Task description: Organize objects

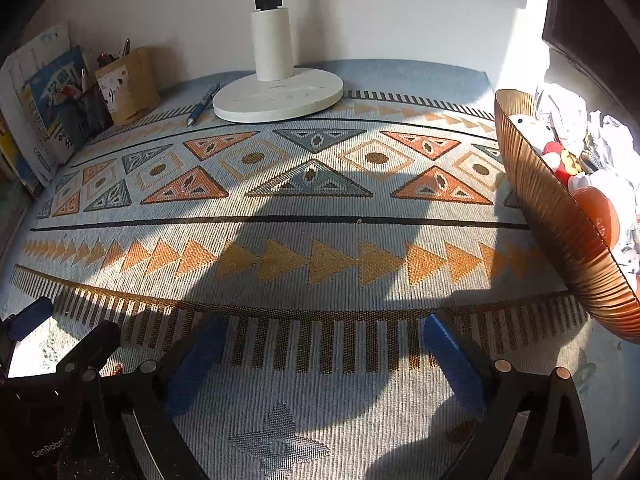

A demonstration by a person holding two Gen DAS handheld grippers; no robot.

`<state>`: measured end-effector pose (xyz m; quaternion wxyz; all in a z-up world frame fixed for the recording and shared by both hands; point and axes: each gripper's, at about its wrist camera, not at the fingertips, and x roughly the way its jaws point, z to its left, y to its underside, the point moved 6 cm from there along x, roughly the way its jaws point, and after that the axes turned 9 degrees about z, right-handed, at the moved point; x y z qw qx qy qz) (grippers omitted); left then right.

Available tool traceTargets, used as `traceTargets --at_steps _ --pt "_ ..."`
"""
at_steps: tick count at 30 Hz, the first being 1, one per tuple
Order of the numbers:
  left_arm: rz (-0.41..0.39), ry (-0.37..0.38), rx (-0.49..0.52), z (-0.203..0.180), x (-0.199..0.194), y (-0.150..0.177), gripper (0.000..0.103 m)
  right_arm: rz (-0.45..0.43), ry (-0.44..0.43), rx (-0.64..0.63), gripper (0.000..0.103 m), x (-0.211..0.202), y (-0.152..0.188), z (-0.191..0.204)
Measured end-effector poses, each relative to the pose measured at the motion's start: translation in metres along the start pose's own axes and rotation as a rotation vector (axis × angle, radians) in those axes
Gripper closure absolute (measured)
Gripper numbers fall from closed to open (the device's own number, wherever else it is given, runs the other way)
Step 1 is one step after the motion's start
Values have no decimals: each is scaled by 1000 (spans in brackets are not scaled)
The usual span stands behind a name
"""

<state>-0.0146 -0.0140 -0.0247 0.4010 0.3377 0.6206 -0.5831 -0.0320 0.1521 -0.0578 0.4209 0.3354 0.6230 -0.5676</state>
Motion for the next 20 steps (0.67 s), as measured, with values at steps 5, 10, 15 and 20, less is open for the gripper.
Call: traceTargets --at_steps 5,10,15,20 --pt "-1 2 -1 0 0 0 0 -5 2 -4 0 0 1 -1" --pt "-1 5 -2 -1 0 0 0 -29 3 -4 0 -3 7 -2" --pt "-1 5 -2 0 0 0 0 -29 3 -5 0 -3 7 -2" --pt "-1 5 -2 0 0 0 0 -29 3 -5 0 -3 7 -2"
